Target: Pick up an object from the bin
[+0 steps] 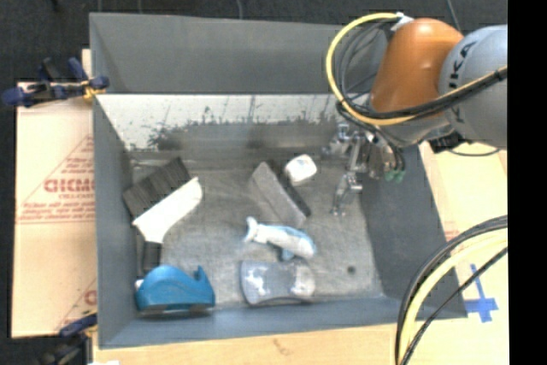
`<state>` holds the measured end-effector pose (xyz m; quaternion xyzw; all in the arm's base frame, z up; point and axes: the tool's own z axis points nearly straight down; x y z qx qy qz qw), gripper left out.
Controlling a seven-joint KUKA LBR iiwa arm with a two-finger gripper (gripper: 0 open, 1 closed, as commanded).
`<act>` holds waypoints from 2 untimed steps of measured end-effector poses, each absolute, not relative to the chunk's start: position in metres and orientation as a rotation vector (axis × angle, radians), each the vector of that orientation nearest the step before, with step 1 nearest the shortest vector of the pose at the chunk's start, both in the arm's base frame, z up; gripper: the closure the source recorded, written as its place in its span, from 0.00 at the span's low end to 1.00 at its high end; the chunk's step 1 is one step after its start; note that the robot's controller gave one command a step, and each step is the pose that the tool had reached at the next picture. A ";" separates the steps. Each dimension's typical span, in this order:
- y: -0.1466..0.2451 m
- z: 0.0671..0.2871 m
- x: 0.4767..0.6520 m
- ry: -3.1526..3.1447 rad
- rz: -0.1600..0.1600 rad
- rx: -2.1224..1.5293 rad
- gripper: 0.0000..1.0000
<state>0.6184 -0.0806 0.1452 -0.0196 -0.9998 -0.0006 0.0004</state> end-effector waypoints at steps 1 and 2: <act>-0.051 0.155 0.575 -3.132 -0.001 -0.284 0.00; -0.018 0.085 0.584 -3.143 0.004 -0.208 0.00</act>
Offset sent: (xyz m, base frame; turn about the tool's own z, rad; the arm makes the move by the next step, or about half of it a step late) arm -0.0351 0.0713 -0.0752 0.0878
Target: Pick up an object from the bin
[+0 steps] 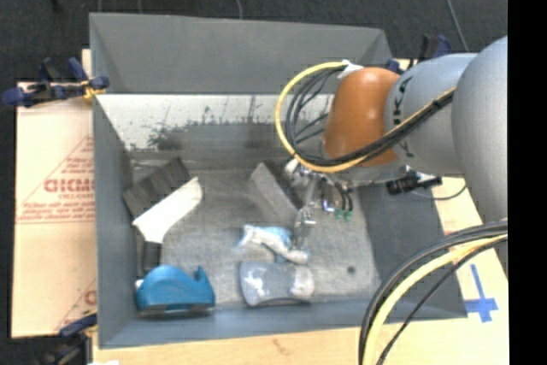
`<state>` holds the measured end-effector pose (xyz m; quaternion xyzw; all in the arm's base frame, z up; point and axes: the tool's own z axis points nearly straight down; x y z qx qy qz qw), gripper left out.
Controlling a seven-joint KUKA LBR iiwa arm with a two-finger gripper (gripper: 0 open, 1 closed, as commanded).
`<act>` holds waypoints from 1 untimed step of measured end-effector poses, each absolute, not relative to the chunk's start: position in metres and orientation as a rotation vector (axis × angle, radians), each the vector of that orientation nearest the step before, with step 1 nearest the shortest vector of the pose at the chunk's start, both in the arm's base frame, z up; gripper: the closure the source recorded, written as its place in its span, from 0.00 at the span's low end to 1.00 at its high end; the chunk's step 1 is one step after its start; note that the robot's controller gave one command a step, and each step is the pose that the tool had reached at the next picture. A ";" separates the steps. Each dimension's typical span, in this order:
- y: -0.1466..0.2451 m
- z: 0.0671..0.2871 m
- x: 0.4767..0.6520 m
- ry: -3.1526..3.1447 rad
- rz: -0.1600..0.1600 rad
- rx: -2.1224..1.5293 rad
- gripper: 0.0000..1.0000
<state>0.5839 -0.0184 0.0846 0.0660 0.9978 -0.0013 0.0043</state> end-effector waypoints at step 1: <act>-0.007 0.079 0.552 3.071 -0.002 0.529 1.00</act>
Offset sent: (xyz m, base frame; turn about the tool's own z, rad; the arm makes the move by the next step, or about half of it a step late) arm 0.0000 0.0000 0.0000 0.0000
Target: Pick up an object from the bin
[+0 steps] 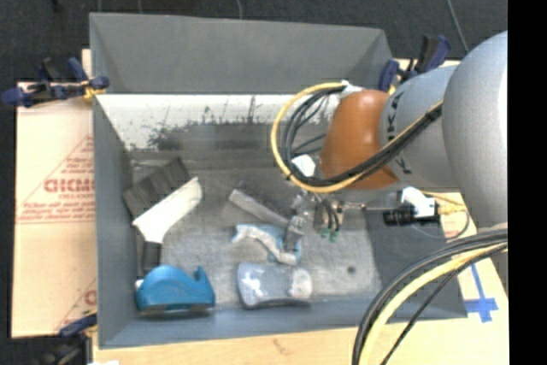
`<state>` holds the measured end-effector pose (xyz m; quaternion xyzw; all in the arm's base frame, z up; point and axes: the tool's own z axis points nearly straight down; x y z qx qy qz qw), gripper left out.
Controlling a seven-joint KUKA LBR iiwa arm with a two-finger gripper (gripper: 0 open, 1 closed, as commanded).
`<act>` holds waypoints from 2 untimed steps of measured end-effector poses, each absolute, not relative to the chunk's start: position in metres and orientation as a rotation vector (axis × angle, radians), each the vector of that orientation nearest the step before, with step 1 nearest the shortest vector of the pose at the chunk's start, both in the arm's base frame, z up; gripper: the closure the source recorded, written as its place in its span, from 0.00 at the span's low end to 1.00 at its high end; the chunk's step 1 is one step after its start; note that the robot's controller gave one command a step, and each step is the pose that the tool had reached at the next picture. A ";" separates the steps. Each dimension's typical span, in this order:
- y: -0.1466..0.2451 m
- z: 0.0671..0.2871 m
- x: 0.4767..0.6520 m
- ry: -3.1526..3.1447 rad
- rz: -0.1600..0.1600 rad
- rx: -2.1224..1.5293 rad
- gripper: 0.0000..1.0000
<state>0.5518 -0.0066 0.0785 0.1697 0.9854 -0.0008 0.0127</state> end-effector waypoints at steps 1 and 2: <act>-0.007 0.079 0.552 3.071 -0.003 0.528 1.00; -0.007 0.083 0.552 3.076 -0.003 0.528 1.00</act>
Offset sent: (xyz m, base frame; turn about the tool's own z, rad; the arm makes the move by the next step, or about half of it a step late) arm -0.0001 0.0001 0.0257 0.0000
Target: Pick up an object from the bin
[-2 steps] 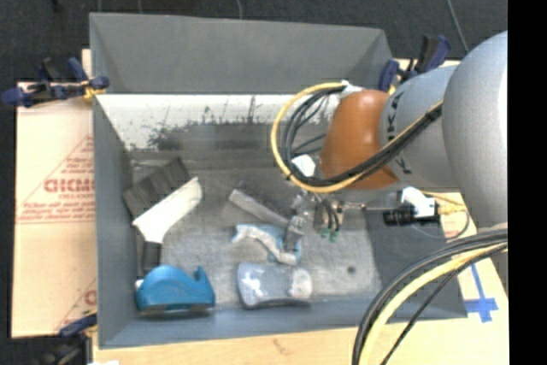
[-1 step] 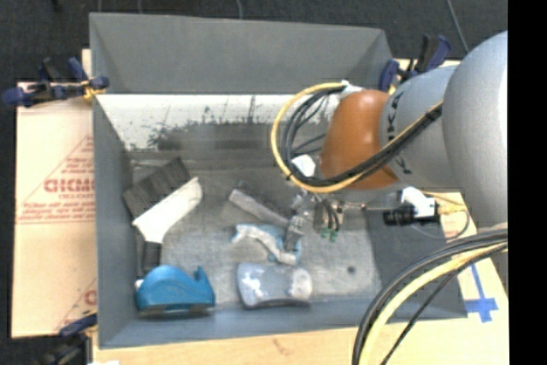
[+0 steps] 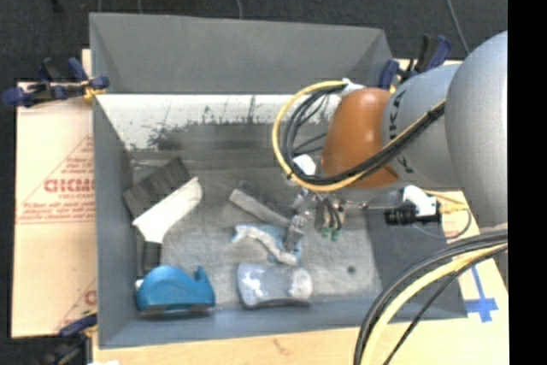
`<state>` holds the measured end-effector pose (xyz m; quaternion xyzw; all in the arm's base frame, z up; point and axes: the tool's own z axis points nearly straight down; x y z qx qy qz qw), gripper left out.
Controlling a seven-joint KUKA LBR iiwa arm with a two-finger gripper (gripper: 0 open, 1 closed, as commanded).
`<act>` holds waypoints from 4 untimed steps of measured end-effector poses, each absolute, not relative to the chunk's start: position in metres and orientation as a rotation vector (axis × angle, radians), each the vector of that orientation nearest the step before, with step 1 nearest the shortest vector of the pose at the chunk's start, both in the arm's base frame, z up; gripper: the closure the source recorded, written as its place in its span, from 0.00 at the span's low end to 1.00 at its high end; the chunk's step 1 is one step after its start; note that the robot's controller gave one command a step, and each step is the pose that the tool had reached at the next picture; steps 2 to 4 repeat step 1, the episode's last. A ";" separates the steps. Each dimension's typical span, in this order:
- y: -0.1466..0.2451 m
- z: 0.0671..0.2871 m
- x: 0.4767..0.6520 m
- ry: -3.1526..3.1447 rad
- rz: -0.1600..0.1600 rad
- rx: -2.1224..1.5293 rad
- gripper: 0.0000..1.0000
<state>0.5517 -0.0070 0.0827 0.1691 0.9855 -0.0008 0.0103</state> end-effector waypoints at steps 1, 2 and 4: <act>-0.007 0.094 0.549 3.089 -0.003 0.528 1.00; -0.007 0.094 0.549 3.089 -0.003 0.528 1.00; -0.007 0.094 0.549 3.089 -0.003 0.528 1.00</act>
Offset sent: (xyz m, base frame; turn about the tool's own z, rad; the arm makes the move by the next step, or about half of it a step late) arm -0.0001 0.0000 0.0842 0.0000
